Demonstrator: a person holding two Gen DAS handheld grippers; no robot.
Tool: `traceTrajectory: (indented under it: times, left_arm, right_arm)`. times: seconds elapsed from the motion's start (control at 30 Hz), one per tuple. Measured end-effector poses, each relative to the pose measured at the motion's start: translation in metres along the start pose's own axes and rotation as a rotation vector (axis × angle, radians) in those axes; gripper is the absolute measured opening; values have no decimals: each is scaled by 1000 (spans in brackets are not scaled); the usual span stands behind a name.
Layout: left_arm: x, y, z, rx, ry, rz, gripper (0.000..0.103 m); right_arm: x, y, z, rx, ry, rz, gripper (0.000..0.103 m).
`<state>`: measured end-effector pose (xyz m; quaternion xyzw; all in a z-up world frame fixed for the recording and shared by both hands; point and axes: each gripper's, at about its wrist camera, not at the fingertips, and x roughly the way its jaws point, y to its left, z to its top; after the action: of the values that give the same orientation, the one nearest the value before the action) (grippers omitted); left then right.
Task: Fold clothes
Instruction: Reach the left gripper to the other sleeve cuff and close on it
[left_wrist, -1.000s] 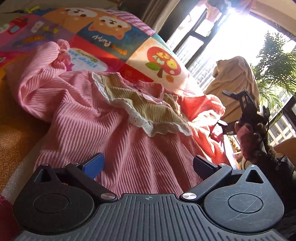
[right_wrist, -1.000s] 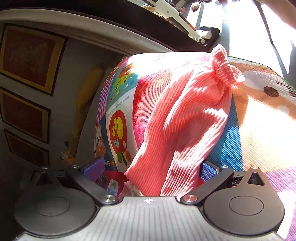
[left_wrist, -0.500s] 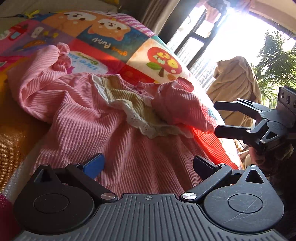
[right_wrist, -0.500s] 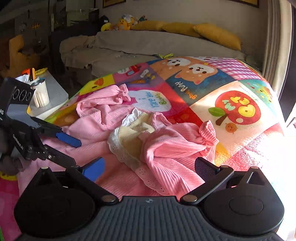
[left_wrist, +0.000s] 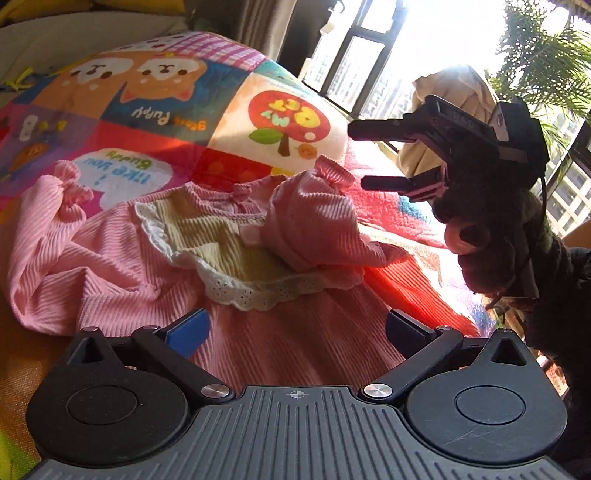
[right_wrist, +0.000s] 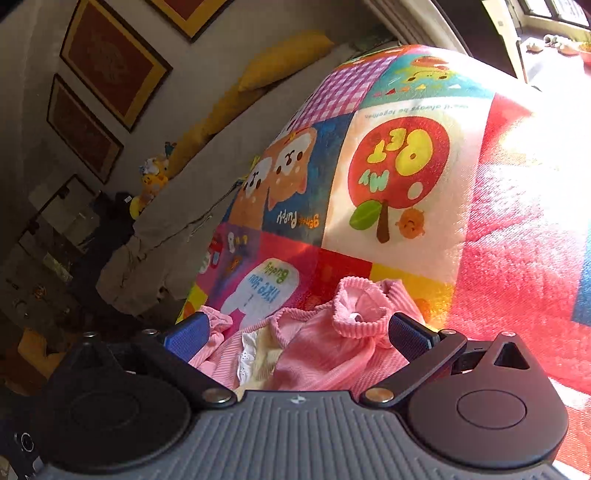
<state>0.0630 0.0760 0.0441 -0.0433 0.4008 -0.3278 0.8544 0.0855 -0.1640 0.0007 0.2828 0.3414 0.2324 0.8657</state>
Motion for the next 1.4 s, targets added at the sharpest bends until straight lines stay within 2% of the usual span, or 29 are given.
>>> traceTrajectory:
  times: [0.1,0.13,0.2,0.27,0.33,0.37,0.5,0.53,0.6,0.7,0.77,0.87,0.93,1.0,1.07,1.13,1.17,1.23,1.3,1.4]
  left_arm:
    - [0,0,-9,9,11,-21,103]
    - [-1,1,-12,7,10,-28,103]
    - [-2,3,-15,-8,6,-49,103]
    - [-3,4,-14,-23,-8,-81,103]
    - [-2,1,-9,-25,-25,-105,103]
    - [-1,-1,-6,-23,-30,-109,103]
    - [20,-22,17,15,-61,-33,103]
    - [28,-29,25,22,-74,-10,103]
    - [44,-43,41,37,-103,36,103]
    - [73,-62,65,75,-157,126,103]
    - [90,-69,74,127,-195,234,103]
    - [110,-63,75,220,-208,476,103]
    - [95,-35,63,157,-171,524,103]
    - [78,-11,51,98,-131,546,103]
    - [56,5,31,83,-66,544,103]
    - [36,15,10,97,-18,577,103]
    - [28,17,5,88,-16,552,103]
    - [11,20,-1,61,-22,481,103]
    - [-3,20,6,13,-47,352,103]
    - [-19,23,23,-92,-128,236,103]
  right_arm:
    - [7,33,-16,-144,168,392,103]
    - [1,43,-21,-206,187,466,103]
    - [-23,57,-28,-346,142,473,103]
    - [-45,54,-29,-392,104,395,103]
    - [-70,38,-25,-342,70,232,103]
    - [-81,29,-23,-298,56,116,103]
    - [-114,-5,-31,-162,25,-490,103]
    - [-121,-10,-36,-148,24,-593,103]
    - [-133,-14,-47,-137,34,-668,103]
    - [-145,-2,-56,-188,17,-684,103]
    - [-148,13,-58,-285,-19,-695,103]
    - [-142,36,-62,-453,-78,-736,103]
    - [-138,47,-66,-560,-118,-754,103]
    - [-129,58,-67,-655,-145,-759,103]
    - [-112,63,-68,-735,-134,-750,103]
    - [-90,67,-71,-819,-102,-732,103]
    - [-77,69,-74,-861,-78,-718,103]
    - [-56,69,-72,-864,-21,-636,103]
    - [-39,59,-57,-697,34,-470,103]
    - [-19,35,-34,-370,70,-217,103]
